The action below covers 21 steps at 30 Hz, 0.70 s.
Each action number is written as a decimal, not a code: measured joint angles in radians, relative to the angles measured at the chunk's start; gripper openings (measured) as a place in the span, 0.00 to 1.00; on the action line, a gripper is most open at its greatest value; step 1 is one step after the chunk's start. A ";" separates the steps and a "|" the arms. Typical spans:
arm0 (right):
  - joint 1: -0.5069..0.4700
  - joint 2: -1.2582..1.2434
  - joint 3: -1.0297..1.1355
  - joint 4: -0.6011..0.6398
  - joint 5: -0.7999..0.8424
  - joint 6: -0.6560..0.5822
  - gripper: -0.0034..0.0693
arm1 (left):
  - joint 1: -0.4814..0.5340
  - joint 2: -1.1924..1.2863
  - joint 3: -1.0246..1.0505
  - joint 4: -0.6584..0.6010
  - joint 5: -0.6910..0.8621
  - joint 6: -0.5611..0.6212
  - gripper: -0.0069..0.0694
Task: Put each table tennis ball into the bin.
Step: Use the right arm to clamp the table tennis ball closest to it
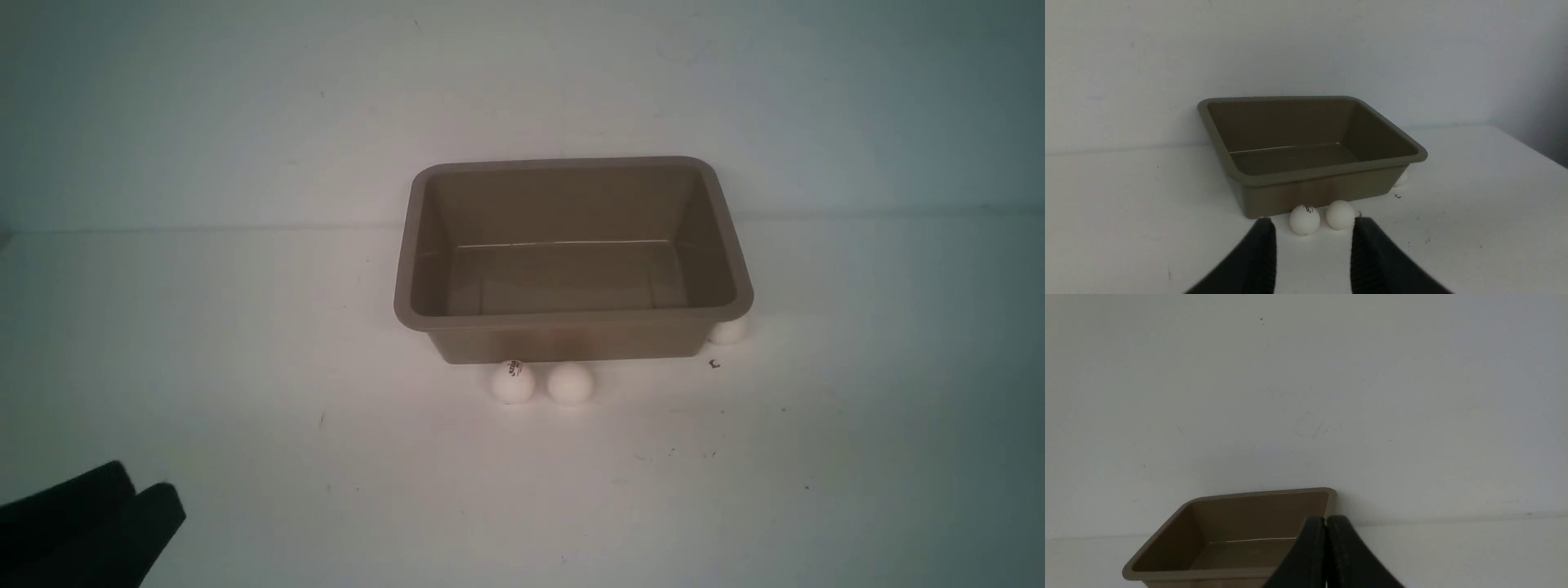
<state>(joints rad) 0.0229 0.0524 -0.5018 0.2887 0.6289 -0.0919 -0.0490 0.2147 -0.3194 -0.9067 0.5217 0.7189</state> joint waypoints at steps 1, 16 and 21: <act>0.000 0.003 0.000 0.000 0.000 -0.007 0.02 | 0.000 0.018 -0.019 0.011 0.015 0.007 0.41; 0.001 0.186 0.001 0.241 0.027 -0.376 0.02 | 0.000 0.428 -0.290 0.234 0.090 0.059 0.41; 0.001 0.336 -0.001 0.459 0.078 -0.549 0.02 | 0.000 0.543 -0.365 0.288 0.083 0.066 0.41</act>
<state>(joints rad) 0.0238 0.3888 -0.5029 0.7479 0.7069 -0.6408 -0.0490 0.7574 -0.6846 -0.6192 0.6049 0.7849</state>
